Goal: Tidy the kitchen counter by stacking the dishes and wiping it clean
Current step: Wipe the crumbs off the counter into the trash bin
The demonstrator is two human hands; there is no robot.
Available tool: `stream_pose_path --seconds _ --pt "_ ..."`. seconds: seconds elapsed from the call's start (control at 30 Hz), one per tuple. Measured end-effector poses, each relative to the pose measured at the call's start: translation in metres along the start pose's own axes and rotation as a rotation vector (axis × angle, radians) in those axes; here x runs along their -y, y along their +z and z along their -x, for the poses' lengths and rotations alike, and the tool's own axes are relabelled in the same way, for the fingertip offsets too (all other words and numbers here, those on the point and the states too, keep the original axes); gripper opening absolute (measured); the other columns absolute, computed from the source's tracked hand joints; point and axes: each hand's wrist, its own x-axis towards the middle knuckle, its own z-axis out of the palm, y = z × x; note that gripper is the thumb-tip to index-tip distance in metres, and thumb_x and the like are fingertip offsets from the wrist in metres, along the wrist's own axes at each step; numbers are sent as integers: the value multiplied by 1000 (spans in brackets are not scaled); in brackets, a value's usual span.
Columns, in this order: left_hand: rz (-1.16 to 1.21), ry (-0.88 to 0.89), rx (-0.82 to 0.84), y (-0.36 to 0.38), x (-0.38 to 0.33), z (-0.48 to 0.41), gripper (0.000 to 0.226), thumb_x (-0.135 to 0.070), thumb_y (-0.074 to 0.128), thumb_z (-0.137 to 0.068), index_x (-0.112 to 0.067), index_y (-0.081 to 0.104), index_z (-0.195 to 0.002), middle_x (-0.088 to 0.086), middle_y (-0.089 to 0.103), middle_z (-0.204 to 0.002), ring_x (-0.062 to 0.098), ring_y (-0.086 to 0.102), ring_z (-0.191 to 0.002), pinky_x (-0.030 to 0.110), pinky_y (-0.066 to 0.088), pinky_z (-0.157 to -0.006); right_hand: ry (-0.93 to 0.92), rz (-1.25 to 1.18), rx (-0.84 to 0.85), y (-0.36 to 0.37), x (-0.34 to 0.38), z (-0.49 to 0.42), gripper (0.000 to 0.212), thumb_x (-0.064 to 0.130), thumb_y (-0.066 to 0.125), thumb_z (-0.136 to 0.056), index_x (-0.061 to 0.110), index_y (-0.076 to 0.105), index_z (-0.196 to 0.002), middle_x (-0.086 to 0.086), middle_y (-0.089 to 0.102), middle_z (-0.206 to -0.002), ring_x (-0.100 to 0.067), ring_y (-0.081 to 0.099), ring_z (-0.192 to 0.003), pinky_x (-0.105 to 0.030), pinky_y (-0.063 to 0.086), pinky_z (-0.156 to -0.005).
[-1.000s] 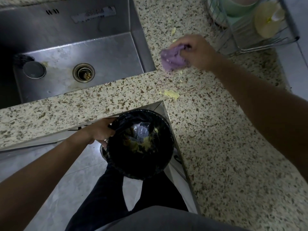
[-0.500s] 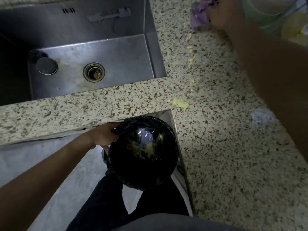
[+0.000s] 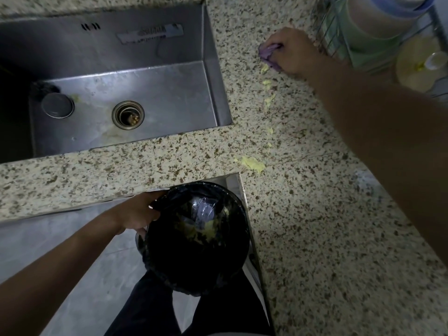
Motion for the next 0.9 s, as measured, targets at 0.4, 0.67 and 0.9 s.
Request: stream_pose_path --seconds 0.4,0.67,0.9 --pt "-31 -25 -19 -2 -8 8 61 -1 52 -103 -28 37 -156 1 56 -126 15 67 -93 36 64 -63 -161 -188 68 23 -8 33 32 -10 51 -94 1 78 -108 -15 75 -100 0 63 -64 -20 48 -63" --pt "-38 25 -19 -4 -10 20 58 2 53 -100 -26 45 -150 -3 61 -114 19 69 -90 40 64 -60 -107 -155 46 31 14 96 27 -3 63 -94 9 78 -114 19 51 -86 1 53 -73 -8 41 -65" --pt "-48 46 -21 -5 -9 23 59 0 55 -97 -27 46 -149 9 63 -126 28 72 -88 48 65 -65 -134 -115 109 39 12 110 29 -4 62 -92 10 80 -111 -1 65 -81 -19 60 -74 -25 44 -71"
